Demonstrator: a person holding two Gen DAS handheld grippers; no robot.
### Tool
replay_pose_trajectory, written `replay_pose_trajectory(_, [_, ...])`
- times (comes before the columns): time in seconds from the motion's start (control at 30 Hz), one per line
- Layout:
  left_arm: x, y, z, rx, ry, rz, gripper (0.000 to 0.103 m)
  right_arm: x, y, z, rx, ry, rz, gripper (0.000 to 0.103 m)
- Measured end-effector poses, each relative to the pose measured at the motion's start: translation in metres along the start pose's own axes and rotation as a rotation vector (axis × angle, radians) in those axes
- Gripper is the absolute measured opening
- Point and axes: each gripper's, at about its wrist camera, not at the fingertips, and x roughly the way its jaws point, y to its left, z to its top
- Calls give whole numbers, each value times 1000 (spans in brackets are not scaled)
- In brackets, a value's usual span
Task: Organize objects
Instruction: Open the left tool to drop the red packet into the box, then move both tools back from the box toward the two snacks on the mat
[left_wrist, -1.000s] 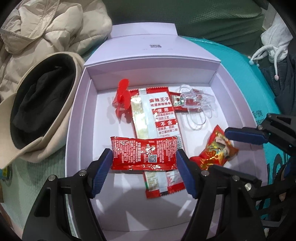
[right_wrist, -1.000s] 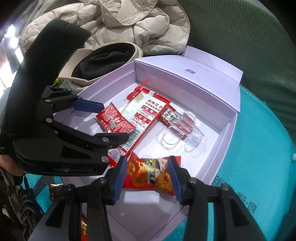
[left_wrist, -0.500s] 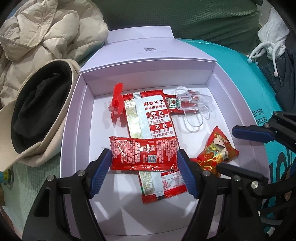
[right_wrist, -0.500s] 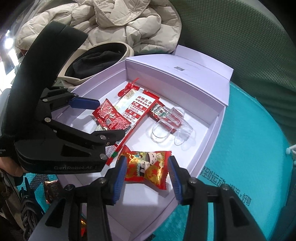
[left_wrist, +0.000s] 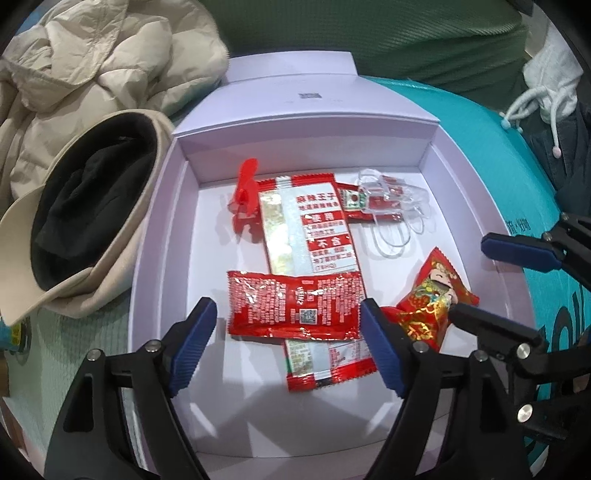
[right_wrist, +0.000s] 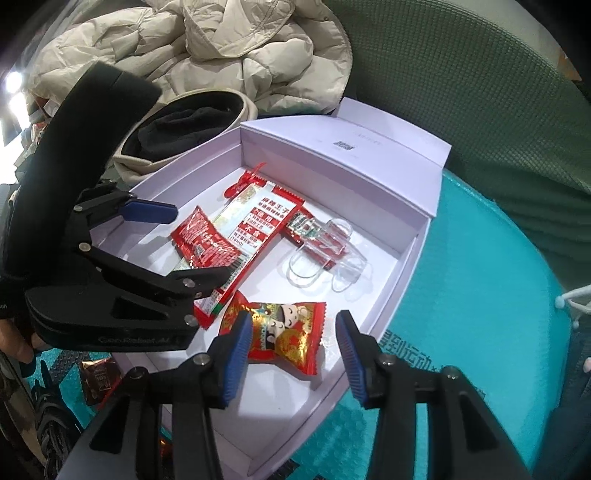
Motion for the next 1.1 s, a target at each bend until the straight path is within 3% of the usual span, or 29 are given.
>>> replay_pose_trajectory(0.3, [-13, 5, 5, -20, -36, 20, 88, -13, 0, 3, 21, -32, -30, 60])
replay_pose_trajectory(0.83, [-54, 13, 3, -73, -91, -19, 88, -38, 1, 9, 54, -103, -70, 62])
replay_pose_trajectory(0.9, [-62, 15, 4, -82, -111, -2, 88, -43, -1, 11, 85, -130, -74, 70])
replay_pose_trajectory(1.1, [-87, 18, 2, -101, -162, 23, 88, -58, 0, 17, 110, -173, -86, 76])
